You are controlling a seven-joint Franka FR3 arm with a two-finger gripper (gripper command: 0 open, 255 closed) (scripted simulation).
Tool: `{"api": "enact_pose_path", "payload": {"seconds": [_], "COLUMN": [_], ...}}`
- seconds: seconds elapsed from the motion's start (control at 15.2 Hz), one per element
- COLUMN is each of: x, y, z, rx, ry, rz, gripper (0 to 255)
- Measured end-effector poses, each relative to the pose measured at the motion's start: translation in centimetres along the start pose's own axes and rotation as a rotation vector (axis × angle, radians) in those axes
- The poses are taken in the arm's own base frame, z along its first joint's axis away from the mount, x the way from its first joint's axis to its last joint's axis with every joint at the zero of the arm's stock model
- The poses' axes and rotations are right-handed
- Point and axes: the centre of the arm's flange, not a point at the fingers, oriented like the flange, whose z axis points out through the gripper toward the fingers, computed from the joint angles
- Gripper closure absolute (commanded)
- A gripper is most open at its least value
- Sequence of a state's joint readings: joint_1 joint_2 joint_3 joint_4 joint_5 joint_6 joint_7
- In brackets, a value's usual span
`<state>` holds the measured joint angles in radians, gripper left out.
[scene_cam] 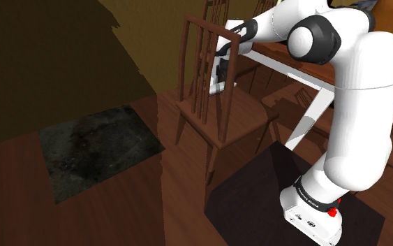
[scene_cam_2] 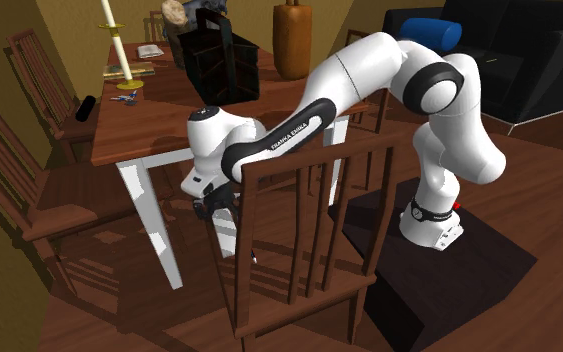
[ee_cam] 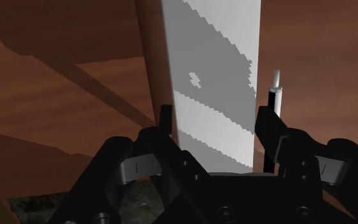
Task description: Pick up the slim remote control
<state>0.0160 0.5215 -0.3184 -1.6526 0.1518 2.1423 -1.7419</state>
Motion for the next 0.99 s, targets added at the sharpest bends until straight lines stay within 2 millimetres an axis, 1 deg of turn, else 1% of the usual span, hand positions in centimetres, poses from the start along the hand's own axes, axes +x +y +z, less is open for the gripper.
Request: {"api": "enact_pose_path", "payload": {"seconds": [0.2, 0.99], "x": [-0.1, -0.2], "y": [0.0, 0.0], "z": [-1.2, -7.4], "rx": [0.001, 0.000], "ry": [0.000, 0.000], "rz": [0.000, 0.000], "gripper": [255, 255]}}
